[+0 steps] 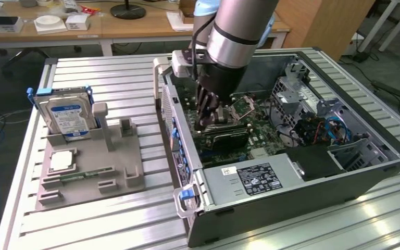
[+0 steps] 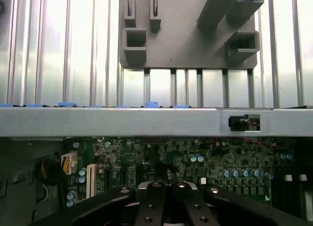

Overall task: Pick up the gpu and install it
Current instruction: 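Press down on the gpu until it lock into place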

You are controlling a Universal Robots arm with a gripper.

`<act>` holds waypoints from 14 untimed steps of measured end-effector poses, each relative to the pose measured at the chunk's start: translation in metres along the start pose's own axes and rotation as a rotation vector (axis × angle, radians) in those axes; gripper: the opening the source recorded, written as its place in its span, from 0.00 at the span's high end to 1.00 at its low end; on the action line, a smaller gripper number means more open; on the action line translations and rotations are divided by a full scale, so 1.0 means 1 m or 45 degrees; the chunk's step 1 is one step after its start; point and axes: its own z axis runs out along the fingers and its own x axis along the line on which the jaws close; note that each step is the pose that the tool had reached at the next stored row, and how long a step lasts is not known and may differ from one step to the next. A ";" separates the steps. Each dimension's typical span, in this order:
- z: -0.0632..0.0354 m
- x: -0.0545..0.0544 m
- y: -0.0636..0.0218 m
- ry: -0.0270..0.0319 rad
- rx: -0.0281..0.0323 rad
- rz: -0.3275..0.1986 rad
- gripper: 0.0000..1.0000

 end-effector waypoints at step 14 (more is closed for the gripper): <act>-0.0027 -0.005 -0.0179 0.0242 -0.2265 0.012 0.90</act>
